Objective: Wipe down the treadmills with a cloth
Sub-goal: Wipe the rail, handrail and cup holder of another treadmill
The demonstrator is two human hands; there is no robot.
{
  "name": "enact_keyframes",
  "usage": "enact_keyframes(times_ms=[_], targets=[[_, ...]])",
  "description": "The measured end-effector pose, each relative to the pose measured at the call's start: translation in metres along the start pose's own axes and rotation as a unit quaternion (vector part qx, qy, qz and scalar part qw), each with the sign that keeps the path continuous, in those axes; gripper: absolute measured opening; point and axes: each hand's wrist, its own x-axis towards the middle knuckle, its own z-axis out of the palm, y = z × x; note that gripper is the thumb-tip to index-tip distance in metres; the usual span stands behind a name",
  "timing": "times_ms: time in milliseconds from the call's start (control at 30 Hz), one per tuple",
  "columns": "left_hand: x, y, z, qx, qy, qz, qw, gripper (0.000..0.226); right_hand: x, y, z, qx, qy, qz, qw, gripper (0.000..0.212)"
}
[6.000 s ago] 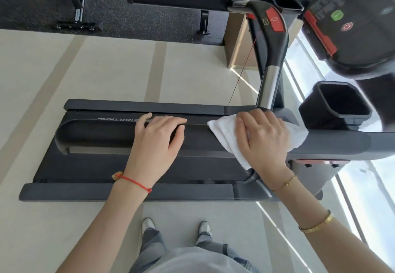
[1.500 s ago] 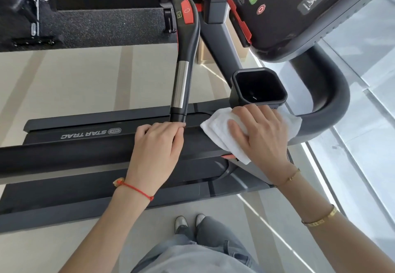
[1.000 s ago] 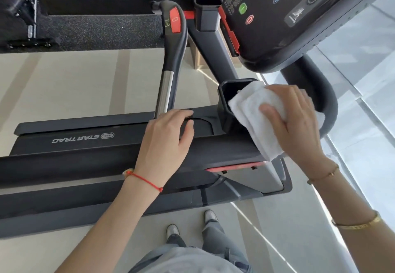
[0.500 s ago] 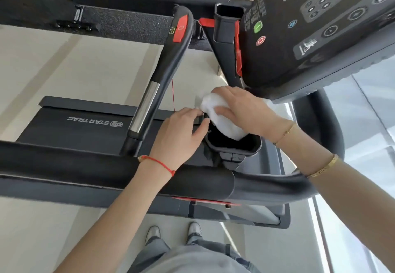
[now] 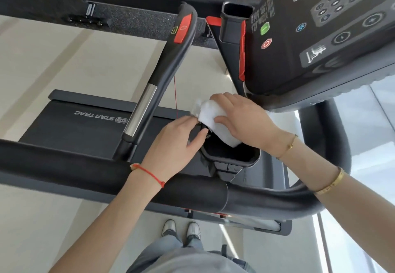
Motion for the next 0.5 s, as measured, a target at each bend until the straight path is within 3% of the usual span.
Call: enact_keyframes(times_ms=[300, 400, 500], targets=[[0.000, -0.003, 0.002, -0.026, -0.005, 0.014, 1.000, 0.040, -0.061, -0.026, 0.003, 0.078, 0.046, 0.182, 0.979, 0.064], [0.000, -0.006, 0.003, -0.032, -0.004, 0.020, 0.999, 0.040, -0.077, -0.038, 0.006, 0.191, 0.066, 0.294, 0.934, 0.057], [0.000, -0.007, 0.004, -0.034, -0.001, 0.024, 0.999, 0.038, -0.079, -0.033, 0.008, 0.253, 0.022, 0.380, 0.889, 0.046]])
